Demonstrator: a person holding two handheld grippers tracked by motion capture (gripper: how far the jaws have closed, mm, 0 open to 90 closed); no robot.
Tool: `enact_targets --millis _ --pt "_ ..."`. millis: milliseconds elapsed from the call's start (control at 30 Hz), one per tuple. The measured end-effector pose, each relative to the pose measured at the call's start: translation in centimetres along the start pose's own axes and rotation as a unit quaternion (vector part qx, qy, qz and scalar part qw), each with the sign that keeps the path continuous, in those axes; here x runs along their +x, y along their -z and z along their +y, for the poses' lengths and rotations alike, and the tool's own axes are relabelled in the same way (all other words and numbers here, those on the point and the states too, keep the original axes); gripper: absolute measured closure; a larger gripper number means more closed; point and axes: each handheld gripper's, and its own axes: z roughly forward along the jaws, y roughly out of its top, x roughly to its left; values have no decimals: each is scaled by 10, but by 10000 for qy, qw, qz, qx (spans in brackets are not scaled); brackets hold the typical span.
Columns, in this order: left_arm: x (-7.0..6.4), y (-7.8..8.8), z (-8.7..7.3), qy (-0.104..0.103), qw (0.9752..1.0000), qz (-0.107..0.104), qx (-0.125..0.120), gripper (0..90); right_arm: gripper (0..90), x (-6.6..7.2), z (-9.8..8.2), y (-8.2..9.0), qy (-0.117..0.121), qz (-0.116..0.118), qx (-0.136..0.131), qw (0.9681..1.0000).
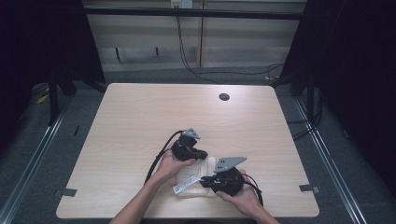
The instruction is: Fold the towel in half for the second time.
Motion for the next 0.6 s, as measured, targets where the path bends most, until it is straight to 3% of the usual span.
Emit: enact_targets --millis 200,433,500,533,600 --pt "-2 -5 3 15 10000 -52 -47 795 735 -1 -8 2 62 -162 188 9997" --pt "-6 -7 9 22 9999 -101 -102 738 642 -5 -17 11 -103 -201 159 9996" --pt "-5 -8 9 42 9998 -155 -110 705 623 -7 -20 15 -164 -220 151 9995" --pt "-4 -8 9 5 9991 -361 -220 682 612 -8 -22 16 -163 -233 139 9995" --pt "-4 -7 10 -40 9990 -331 -290 663 606 -11 -26 19 -240 -255 151 9993"
